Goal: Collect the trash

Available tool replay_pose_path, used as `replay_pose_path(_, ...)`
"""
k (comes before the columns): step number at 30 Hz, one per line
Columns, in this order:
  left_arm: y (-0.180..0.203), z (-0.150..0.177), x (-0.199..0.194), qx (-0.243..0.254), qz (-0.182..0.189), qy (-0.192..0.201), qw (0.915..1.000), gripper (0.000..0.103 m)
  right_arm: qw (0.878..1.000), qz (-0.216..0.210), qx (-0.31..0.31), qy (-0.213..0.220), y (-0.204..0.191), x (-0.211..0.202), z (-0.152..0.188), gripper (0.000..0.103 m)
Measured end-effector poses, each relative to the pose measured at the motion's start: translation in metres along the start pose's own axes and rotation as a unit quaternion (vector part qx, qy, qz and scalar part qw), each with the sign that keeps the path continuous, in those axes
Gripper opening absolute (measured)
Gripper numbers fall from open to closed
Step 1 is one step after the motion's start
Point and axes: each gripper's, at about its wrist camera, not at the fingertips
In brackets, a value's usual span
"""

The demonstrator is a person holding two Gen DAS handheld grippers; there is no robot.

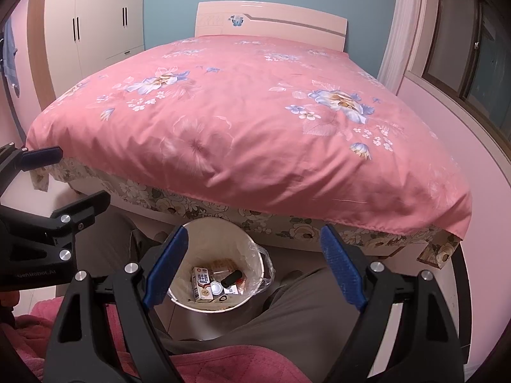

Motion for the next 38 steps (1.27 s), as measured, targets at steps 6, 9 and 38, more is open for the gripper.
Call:
replay_pose_path(6,-0.0007,0.0003,-0.0002,0.0,0.001,0.0,1.0,0.095,1.0,0.0,0.0,0.0,-0.0001,0.0003,0.0,0.083)
replay_pose_path(9,-0.0012,-0.0001,0.0003,0.0,0.001,0.0,1.0,0.095,1.0,-0.001,0.0,0.0,-0.0005,0.0003,0.0002,0.083)
replay_pose_path(38,0.0007,0.0033,0.0,-0.003,-0.001,0.001,1.0,0.095,1.0,-0.004,0.001,-0.001,-0.0007,0.0014,0.001,0.083)
Point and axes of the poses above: each gripper's, at about its wrist camera, not at the fingertips, and x roughly the way its jaws point, y to its right, z to its underside, and after that the axes turned 15 degrees about -x, right-handed
